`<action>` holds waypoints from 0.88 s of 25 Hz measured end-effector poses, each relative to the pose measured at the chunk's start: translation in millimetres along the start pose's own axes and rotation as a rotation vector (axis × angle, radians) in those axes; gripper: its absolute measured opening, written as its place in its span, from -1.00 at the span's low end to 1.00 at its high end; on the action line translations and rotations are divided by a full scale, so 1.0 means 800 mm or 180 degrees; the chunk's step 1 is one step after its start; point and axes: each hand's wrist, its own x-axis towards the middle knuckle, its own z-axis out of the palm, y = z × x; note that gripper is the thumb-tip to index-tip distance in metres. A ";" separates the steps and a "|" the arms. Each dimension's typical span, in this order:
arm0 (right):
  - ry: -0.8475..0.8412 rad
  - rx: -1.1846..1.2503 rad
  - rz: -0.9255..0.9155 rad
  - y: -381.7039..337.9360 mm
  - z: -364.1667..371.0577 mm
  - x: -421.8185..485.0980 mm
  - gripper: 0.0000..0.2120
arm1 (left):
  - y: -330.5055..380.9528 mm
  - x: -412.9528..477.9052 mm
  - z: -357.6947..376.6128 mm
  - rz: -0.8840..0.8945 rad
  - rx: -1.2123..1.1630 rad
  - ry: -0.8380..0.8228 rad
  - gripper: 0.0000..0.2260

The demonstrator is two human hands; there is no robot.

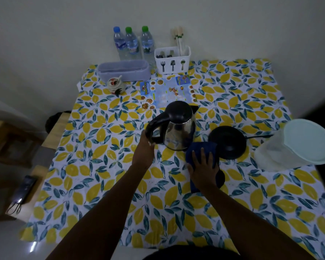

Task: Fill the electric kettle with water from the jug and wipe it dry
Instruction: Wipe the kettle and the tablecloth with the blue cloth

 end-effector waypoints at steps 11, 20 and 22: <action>0.0011 -0.0054 -0.0399 -0.036 0.042 -0.002 -0.53 | -0.119 -0.126 0.038 -0.0145 0.1683 -0.0831 -0.51; -0.0167 -0.0521 -0.1577 -0.068 0.066 -0.040 -0.54 | -0.140 -0.187 0.048 -0.0185 0.1639 -0.0772 -0.49; -0.0188 -0.0726 -0.1828 -0.055 0.074 -0.054 -0.54 | -0.145 -0.200 0.045 -0.0203 0.1603 -0.0807 -0.47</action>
